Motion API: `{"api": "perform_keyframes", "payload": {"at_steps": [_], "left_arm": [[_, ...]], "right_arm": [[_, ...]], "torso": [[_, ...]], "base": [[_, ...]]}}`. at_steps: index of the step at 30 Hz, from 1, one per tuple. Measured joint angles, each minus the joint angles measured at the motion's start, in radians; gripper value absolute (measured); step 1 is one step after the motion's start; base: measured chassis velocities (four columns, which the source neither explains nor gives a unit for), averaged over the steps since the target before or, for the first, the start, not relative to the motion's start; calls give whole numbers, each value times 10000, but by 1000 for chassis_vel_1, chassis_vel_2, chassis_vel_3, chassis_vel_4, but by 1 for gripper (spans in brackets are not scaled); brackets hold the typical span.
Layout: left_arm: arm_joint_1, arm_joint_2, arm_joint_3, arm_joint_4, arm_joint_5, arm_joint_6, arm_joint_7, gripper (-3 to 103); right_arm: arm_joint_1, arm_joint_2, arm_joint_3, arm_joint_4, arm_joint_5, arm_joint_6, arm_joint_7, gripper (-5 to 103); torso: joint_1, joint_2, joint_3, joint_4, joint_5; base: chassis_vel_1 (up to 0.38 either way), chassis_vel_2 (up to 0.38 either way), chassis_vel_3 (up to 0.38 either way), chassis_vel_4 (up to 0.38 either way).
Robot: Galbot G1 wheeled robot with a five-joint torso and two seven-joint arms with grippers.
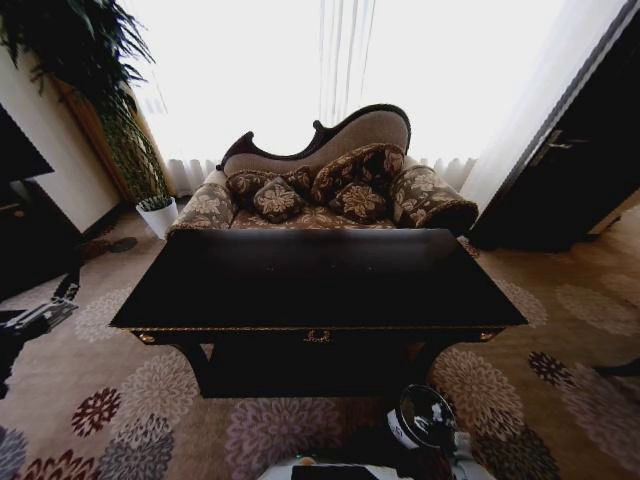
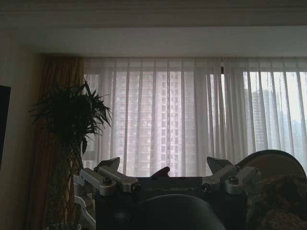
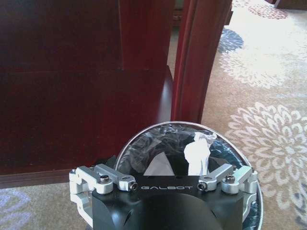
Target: Move to the front of the table and place the trash on the table into the trash bin.
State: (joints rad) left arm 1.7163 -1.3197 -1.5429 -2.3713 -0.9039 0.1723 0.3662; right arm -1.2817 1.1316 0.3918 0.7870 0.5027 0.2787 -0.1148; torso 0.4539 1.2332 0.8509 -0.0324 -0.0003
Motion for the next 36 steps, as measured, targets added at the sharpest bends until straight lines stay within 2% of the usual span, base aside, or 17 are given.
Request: {"api": "perform_keyframes", "payload": {"at_steps": [8,11,18,21,22,23,25,26,30,36], "left_arm": [[-63,-81,128,8,80,-3,0,100],[-58,-108,154,-13,105,-3,1,100],[-16,-63,61,-11,83,-2,2,100],[-24,-68,59,-8,78,-2,3,100],[-24,-68,59,-8,78,-2,3,100],[-31,-73,61,-8,77,-2,4,100],[-43,-89,87,-8,80,-3,4,100],[-43,-89,87,-8,80,-3,4,100],[-80,-106,126,-7,94,-2,4,100],[-89,-106,140,-9,97,1,4,100]], "right_arm": [[-7,13,-156,-193,-257,225,-343,100],[297,68,-170,-831,-1208,814,-406,100],[597,256,-180,-1102,-1788,1040,-141,100],[852,227,-115,-1340,-2897,1713,-43,100],[852,227,-115,-1340,-2897,1713,-43,100],[946,187,-73,-1447,-3271,2006,-44,100],[1092,91,40,-1583,-4003,2613,-179,100],[1092,91,40,-1583,-4003,2613,-179,100],[1316,-36,294,-1955,-5408,3523,-370,100],[1275,-19,341,-2007,-5924,3669,-331,100]], "torso": [[-1,0,0,-1,0],[-1,0,0,-1,0],[0,1,0,-1,2],[-1,1,0,0,4],[-1,1,0,0,4],[-1,1,0,0,2],[0,0,0,1,-2],[0,0,0,1,-2],[-1,1,0,0,-3],[0,0,0,-1,0]], "base": [[0,0,0,0],[0,0,0,0],[0,0,0,0],[0,0,0,0],[0,0,0,0],[0,0,0,0],[0,0,0,0],[0,0,0,0],[0,0,0,0],[0,0,0,0]]}}
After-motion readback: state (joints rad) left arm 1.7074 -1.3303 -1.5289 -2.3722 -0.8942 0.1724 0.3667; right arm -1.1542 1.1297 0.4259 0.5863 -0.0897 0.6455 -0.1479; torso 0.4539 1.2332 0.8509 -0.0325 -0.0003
